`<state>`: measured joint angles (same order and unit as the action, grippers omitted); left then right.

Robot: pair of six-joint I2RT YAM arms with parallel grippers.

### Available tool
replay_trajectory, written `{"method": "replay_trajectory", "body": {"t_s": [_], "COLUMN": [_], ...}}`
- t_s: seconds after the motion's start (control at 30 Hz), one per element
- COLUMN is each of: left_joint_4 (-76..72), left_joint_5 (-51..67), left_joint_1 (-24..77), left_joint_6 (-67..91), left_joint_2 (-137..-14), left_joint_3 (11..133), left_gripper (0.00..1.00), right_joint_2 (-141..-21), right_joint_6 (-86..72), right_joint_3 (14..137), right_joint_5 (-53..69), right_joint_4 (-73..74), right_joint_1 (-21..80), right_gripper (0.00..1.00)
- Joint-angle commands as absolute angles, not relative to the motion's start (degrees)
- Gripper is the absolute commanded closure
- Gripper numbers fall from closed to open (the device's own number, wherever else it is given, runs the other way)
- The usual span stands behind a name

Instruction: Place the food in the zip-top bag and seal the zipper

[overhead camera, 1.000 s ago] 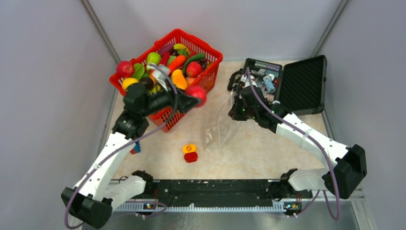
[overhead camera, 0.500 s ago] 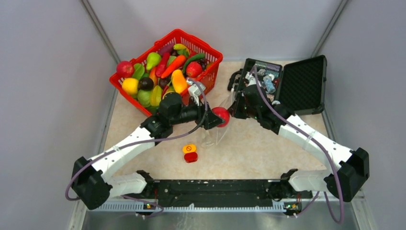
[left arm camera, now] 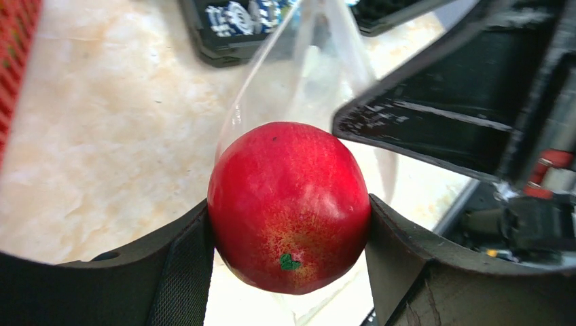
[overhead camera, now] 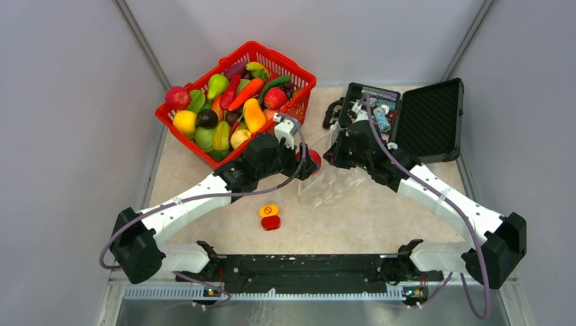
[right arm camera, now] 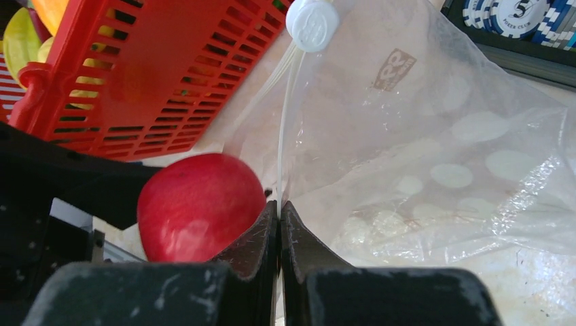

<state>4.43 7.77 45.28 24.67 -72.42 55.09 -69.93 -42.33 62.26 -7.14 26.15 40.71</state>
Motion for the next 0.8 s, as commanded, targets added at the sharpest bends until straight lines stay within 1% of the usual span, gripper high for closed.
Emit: {"method": "replay_trajectory", "body": {"t_s": [0.0, 0.17, 0.2, 0.27, 0.33, 0.37, 0.4, 0.43, 0.57, 0.63, 0.67, 0.77], "left_joint_4": [7.2, 8.9, 9.9, 11.6, 12.5, 12.8, 13.0, 13.0, 11.5, 11.4, 11.3, 11.6], "left_joint_5": [-3.6, -3.9, -4.2, -4.3, -4.1, -4.1, -4.5, -5.0, -4.2, -2.8, -1.3, 3.3], "left_joint_1": [46.9, 49.0, 49.9, 50.9, 51.3, 51.3, 51.3, 51.3, 51.3, 51.3, 51.3, 51.2], "left_joint_6": [21.3, 19.1, 18.4, 17.4, 16.6, 16.3, 16.3, 16.2, 15.3, 14.8, 14.4, 14.1], "left_joint_2": [-73.5, -76.8, -78.0, -79.7, -80.8, -80.8, -80.5, -80.0, -76.9, -76.1, -75.9, -75.6], "left_joint_3": [59.5, 63.5, 64.7, 67.3, 68.2, 68.4, 68.2, 67.9, 66.2, 66.3, 66.4, 66.9], "left_gripper": [0.80, 0.77, 0.75, 0.67, 0.61, 0.56, 0.48, 0.37, 0.20, 0.14, 0.08, 0.06], "right_joint_2": [-66.5, -65.9, -65.8, -65.6, -65.1, -64.9, -64.8, -64.6, -63.9, -63.7, -63.6, -63.5], "right_joint_6": [-44.1, -45.3, -45.5, -46.1, -46.6, -46.6, -46.7, -46.7, -46.7, -46.7, -46.7, -46.7], "right_joint_3": [61.6, 60.7, 60.5, 60.1, 59.7, 59.7, 59.7, 59.7, 59.4, 59.3, 59.2, 59.1], "right_joint_5": [-4.9, -2.9, -2.4, -1.8, -2.1, -2.5, -3.4, -4.3, -6.0, -6.4, -6.5, -6.7], "right_joint_4": [23.6, 22.6, 22.2, 21.7, 21.3, 21.5, 22.0, 22.5, 23.2, 23.3, 23.4, 23.7], "right_joint_1": [40.6, 40.6, 40.6, 40.6, 40.6, 40.6, 40.6, 40.6, 40.6, 40.6, 40.6, 40.6], "right_gripper": [1.00, 1.00, 1.00, 1.00, 1.00, 1.00, 1.00, 1.00, 1.00, 1.00, 1.00, 1.00]}}
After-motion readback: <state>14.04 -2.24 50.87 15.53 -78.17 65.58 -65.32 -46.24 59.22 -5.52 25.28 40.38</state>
